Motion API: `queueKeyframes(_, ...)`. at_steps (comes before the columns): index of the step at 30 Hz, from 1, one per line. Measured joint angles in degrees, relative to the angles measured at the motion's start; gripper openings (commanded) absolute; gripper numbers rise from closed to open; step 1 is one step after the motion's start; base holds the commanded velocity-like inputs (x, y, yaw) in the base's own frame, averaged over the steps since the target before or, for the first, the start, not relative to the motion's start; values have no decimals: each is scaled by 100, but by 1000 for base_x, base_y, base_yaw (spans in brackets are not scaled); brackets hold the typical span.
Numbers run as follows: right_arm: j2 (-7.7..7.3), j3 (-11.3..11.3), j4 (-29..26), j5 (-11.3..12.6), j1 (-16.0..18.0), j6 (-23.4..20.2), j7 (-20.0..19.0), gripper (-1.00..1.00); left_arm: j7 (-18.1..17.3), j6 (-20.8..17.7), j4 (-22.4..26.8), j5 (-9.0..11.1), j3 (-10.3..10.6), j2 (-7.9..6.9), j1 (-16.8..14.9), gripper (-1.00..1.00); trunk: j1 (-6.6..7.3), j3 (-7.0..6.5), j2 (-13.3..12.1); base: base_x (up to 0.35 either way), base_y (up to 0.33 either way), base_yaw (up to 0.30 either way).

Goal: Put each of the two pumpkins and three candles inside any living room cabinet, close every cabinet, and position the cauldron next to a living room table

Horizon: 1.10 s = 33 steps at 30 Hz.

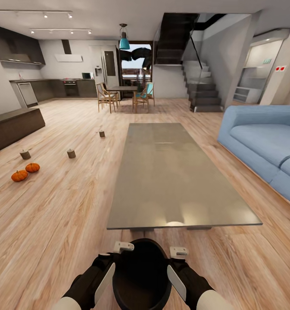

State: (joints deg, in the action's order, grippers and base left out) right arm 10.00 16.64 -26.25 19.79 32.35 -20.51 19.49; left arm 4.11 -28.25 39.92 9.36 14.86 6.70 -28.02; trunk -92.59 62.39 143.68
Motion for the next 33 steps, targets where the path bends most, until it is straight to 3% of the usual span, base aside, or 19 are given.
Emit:
queueKeyframes(18, 0, -1, -29, -10, 0, -2, 5, -100, 0, 3, 25, -3, 0, -4, 0, -100, -1, 0, 0, 23, 7, 0)
queueKeyframes(33, 0, -1, -34, -13, 0, -4, 8, -100, 0, 6, 27, 2, 0, -5, 0, -100, -40, 332, 20, 0, 0, 0)
